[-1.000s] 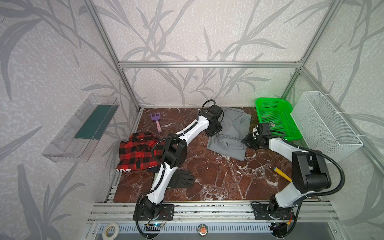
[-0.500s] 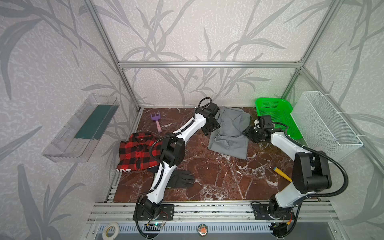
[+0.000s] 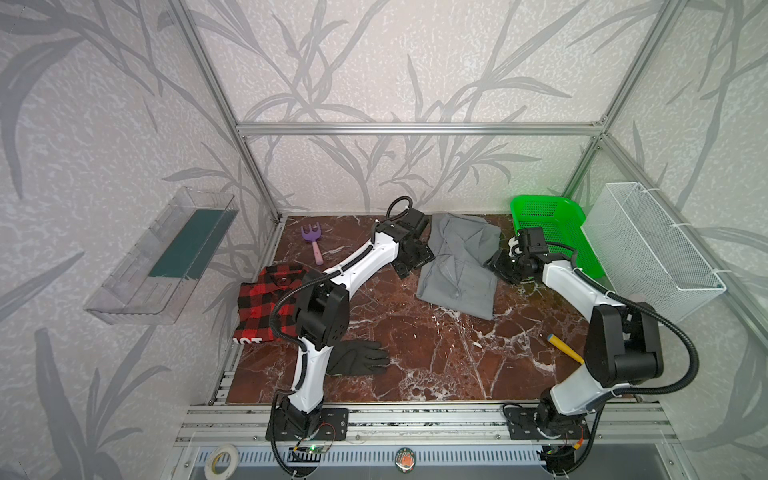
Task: Fold and stack the long sleeve shirts
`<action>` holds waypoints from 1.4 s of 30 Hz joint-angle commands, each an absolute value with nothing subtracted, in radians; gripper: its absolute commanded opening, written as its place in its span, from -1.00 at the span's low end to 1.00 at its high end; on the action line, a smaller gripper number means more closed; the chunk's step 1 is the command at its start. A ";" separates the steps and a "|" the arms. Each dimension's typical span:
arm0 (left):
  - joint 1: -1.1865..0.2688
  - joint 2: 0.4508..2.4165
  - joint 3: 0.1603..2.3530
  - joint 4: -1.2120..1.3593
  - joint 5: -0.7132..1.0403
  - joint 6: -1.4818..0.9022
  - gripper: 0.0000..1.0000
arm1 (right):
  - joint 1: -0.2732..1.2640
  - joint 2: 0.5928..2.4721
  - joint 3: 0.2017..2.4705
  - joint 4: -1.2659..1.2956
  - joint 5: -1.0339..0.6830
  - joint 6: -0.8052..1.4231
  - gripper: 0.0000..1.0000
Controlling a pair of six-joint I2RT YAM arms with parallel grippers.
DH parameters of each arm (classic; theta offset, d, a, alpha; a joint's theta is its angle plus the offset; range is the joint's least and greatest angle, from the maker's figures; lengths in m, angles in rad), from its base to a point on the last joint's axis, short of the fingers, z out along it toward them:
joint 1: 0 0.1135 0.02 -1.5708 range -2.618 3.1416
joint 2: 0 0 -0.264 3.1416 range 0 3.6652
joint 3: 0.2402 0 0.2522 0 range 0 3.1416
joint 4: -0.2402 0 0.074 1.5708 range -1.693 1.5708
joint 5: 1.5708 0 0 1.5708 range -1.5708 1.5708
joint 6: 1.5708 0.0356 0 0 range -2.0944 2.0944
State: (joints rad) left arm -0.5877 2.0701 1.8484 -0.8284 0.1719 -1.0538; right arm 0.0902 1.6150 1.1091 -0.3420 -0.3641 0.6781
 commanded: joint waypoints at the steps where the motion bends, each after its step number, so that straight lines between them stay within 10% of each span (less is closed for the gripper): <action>1: -0.596 2.018 1.746 -0.741 0.198 -1.022 0.57 | 0.143 1.597 1.097 -0.278 -0.468 0.615 -0.03; 21: -0.583 1.957 1.295 -0.037 0.377 -0.825 0.49 | 0.342 1.789 1.232 -0.322 -0.365 0.425 0.00; 42: -0.587 2.094 1.352 0.017 0.363 -0.786 -0.06 | 0.246 1.613 1.134 -0.259 -0.488 0.506 0.00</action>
State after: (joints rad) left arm -0.5835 2.0850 1.3327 -0.0265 0.3424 -0.7795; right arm 0.2638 1.6577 1.1477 -0.2955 -0.4431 0.4782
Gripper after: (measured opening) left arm 0.470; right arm 0.503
